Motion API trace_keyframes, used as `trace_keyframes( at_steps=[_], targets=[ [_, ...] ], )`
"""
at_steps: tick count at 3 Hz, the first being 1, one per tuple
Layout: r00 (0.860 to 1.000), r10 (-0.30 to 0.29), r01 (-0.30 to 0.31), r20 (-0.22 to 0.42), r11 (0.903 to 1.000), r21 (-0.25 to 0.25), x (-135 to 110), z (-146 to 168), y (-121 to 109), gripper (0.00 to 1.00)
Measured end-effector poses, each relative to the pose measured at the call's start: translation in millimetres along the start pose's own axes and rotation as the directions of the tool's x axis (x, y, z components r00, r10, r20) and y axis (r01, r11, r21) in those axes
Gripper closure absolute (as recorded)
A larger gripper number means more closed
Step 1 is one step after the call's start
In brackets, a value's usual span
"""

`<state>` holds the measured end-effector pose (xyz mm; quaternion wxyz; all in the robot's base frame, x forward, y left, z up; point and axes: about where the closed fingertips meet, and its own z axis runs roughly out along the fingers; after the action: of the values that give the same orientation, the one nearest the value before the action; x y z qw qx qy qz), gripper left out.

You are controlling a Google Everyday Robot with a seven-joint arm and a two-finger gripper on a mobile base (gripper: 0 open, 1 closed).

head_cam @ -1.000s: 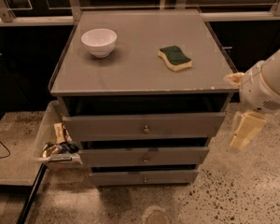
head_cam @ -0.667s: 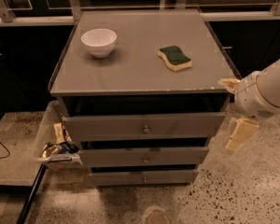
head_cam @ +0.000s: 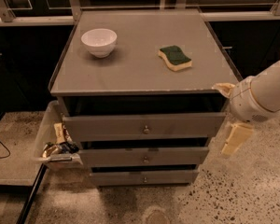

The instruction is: Open top drawer

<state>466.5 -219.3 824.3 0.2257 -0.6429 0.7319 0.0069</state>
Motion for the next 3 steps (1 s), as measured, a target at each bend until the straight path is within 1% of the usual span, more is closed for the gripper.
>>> trace_keyframes(
  at_steps=[1,2,3],
  targets=[
    [0.999,-0.040,0.040,0.027,0.9988,-0.026,-3,38,17,0.00],
    [0.994,-0.086,0.088,0.071,0.9957,-0.027,-1,80,25,0.00],
    [0.984,-0.135,0.138,0.114,0.9903,-0.015,5,121,20,0.00]
  ],
)
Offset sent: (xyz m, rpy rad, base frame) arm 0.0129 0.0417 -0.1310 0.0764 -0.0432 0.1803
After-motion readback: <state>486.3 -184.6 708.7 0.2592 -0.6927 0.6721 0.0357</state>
